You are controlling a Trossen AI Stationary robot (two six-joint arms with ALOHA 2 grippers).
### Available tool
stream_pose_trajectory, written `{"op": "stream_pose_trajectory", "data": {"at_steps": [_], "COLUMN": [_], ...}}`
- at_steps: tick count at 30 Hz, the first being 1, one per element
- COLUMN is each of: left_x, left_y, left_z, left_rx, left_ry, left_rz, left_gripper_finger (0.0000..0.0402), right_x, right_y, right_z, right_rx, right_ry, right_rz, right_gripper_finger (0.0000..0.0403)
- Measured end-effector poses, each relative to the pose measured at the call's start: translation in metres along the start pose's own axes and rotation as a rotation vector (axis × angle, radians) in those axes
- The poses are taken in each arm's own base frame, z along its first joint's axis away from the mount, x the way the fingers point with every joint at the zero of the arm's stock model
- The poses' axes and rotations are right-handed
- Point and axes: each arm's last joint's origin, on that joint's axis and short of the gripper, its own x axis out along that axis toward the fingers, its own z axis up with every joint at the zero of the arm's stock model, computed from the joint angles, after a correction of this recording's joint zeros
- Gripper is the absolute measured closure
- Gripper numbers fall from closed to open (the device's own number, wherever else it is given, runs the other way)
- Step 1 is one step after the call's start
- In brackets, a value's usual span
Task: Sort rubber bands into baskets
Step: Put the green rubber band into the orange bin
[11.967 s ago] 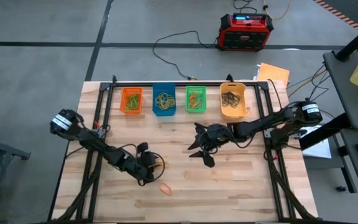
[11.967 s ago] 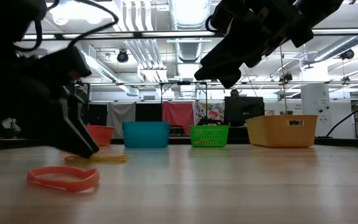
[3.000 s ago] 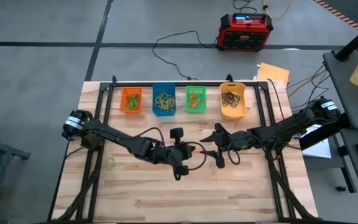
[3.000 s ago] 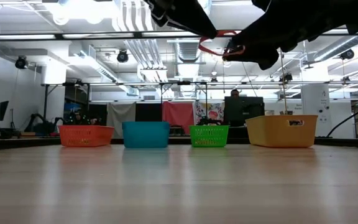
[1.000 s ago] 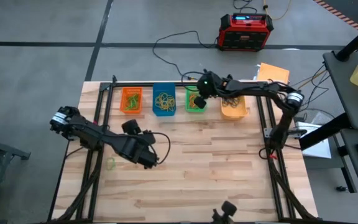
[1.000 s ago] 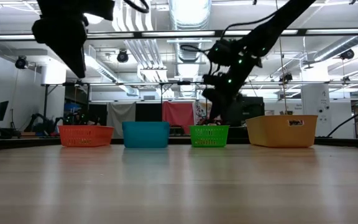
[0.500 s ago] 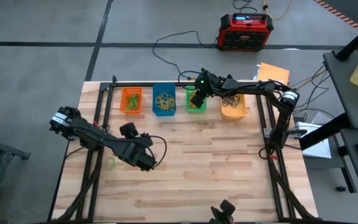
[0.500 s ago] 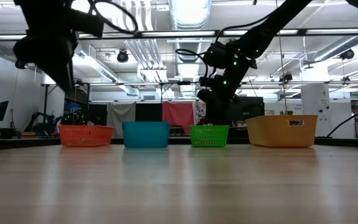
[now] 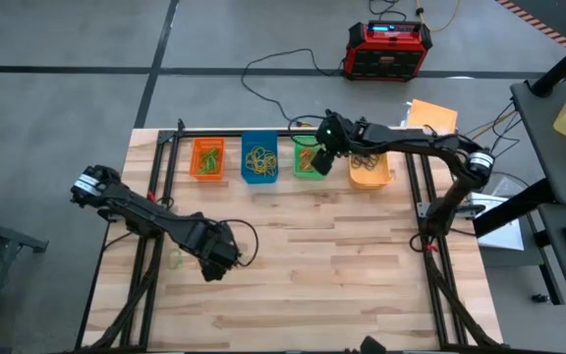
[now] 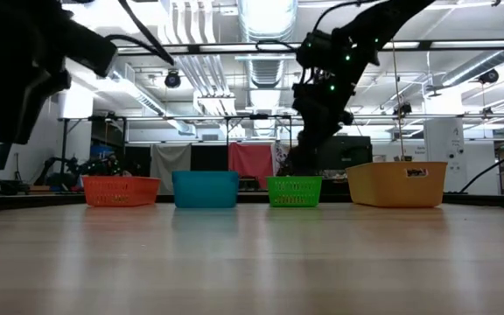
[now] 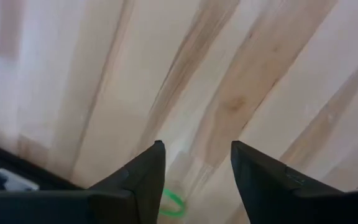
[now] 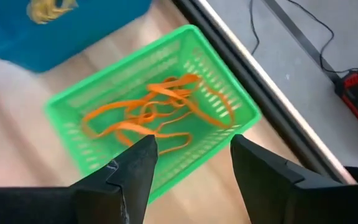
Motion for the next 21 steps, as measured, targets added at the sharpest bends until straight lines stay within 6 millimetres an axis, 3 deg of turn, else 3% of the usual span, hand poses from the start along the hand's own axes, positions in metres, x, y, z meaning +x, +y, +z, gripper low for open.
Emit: {"op": "stream_pose_trajectory", "data": {"at_steps": [4,10,15,21], "left_x": [0.01,0.033,0.048,0.054], "left_y": [0.016,0.044,0.045,0.037], "left_z": [-0.012,-0.038,-0.049,-0.053], "left_rx": [-0.112,-0.538,-0.687,-0.689], "left_ry": [-0.006,0.028,0.135,0.172], "left_rz": [-0.009,0.025,-0.006,0.035], "left_gripper_finger": [0.0256,0.0279,0.0283,0.0283], "right_x": [-0.012,-0.027,-0.034,-0.036], "right_y": [0.014,0.029,0.035,0.038], "right_z": [-0.006,-0.017,-0.024,-0.028], "right_rx": [-0.028,-0.044,-0.053,-0.04], "right_ry": [-0.014,-0.032,-0.07,-0.07], "right_rz": [0.029,0.063,0.082,0.089], "right_gripper_finger": [0.0208,0.0209,0.0209,0.0209]}}
